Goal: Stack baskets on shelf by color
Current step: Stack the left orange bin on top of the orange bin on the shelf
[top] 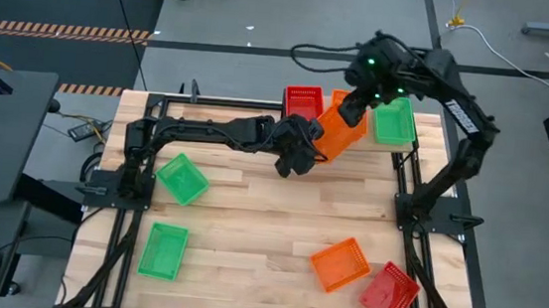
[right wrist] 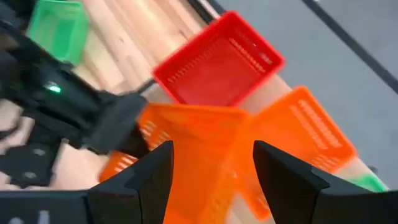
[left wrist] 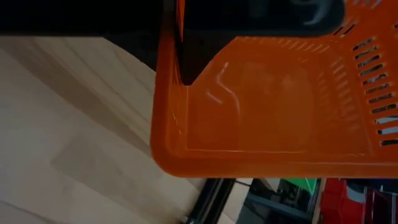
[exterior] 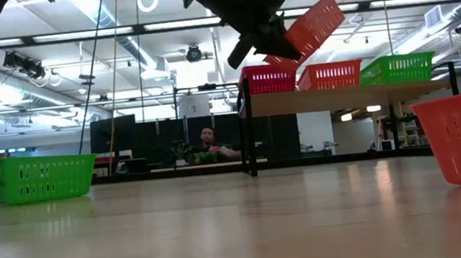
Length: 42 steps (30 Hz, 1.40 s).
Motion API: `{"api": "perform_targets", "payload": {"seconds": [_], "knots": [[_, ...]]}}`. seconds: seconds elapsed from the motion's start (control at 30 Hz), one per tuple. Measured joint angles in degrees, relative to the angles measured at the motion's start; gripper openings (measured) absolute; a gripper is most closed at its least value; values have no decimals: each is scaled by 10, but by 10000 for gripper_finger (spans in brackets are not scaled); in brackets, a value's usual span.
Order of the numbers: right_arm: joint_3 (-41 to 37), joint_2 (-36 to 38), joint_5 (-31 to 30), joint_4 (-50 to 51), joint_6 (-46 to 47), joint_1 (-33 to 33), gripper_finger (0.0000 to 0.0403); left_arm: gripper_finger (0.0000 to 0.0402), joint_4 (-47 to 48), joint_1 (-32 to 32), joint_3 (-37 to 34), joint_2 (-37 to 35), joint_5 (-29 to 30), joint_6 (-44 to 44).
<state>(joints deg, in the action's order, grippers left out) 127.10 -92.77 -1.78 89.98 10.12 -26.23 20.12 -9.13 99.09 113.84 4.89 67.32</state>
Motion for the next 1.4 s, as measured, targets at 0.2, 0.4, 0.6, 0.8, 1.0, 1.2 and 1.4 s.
{"api": "perform_targets", "payload": {"seconds": [0.2,0.4,0.6,0.8,1.0,1.2,1.4], "knots": [[-2,-29,-12,1,-13,6,226,11,16,5,0,0,21,5],[-2,-34,-57,1,-26,8,226,11,43,17,0,0,54,11],[-29,-35,-54,0,-22,32,224,11,82,28,0,0,102,11],[-78,-36,-55,1,-22,59,209,11,117,41,-1,-17,135,-2],[-78,-19,-61,0,-7,73,196,11,172,53,0,-33,135,-40],[-78,-9,-61,0,3,81,194,11,187,64,-1,-39,139,-52],[-79,-15,-61,0,3,99,194,11,176,76,0,-43,147,-47]]}}
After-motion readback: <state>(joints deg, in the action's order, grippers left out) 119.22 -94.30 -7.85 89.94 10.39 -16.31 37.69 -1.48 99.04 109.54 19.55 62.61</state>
